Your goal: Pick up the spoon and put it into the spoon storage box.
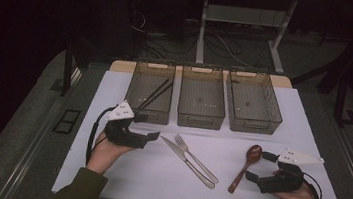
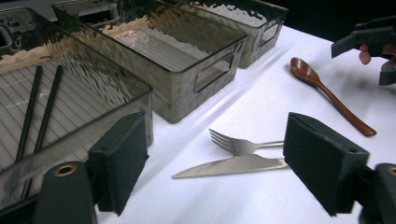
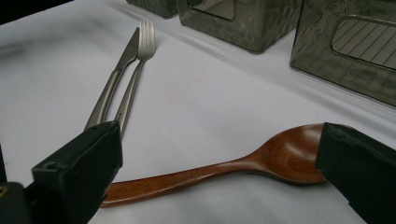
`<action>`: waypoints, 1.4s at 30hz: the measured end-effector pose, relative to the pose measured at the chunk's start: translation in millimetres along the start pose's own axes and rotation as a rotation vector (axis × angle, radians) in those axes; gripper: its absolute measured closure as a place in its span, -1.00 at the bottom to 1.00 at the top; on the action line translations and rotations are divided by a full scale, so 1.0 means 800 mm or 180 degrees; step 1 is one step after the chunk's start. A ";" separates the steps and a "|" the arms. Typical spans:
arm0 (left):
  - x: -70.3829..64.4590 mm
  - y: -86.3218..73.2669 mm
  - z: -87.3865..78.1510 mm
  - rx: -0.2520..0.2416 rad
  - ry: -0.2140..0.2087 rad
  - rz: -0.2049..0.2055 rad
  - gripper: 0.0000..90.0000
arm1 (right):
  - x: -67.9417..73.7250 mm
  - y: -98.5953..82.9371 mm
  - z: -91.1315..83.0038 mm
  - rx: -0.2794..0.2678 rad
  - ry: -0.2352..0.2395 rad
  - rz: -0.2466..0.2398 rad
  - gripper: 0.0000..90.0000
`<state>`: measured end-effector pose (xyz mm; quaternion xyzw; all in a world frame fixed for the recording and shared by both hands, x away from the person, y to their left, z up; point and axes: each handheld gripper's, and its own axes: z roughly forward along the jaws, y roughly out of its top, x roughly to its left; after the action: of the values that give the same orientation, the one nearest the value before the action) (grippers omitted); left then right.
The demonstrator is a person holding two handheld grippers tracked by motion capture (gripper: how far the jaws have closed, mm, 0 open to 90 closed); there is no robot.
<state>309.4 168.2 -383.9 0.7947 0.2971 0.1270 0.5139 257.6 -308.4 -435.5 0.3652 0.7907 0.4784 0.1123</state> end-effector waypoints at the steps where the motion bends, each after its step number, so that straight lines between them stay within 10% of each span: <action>1: -0.002 -0.004 -0.002 -0.0021 0.0003 0.0005 -0.58 | 0.000 0.000 0.000 0.0008 0.0003 0.0007 -1.00; 10: -0.021 -0.042 -0.004 0.0010 0.0034 0.0015 -0.92 | 0.003 0.001 -0.004 0.0100 0.0035 0.0001 -0.67; 27: -0.042 -0.075 0.005 0.0293 -0.0170 0.0064 -1.00 | 0.032 -0.011 0.010 0.0723 0.0442 -0.0239 0.89; 42: -0.040 -0.077 0.006 0.0282 -0.0217 0.0088 -1.00 | 0.050 -0.014 0.033 0.0965 0.0662 -0.0435 0.97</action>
<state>265.6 163.4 -437.6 0.8245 0.2737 0.0937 0.4862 237.7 -266.0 -451.3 0.2720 0.8840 0.3802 0.0060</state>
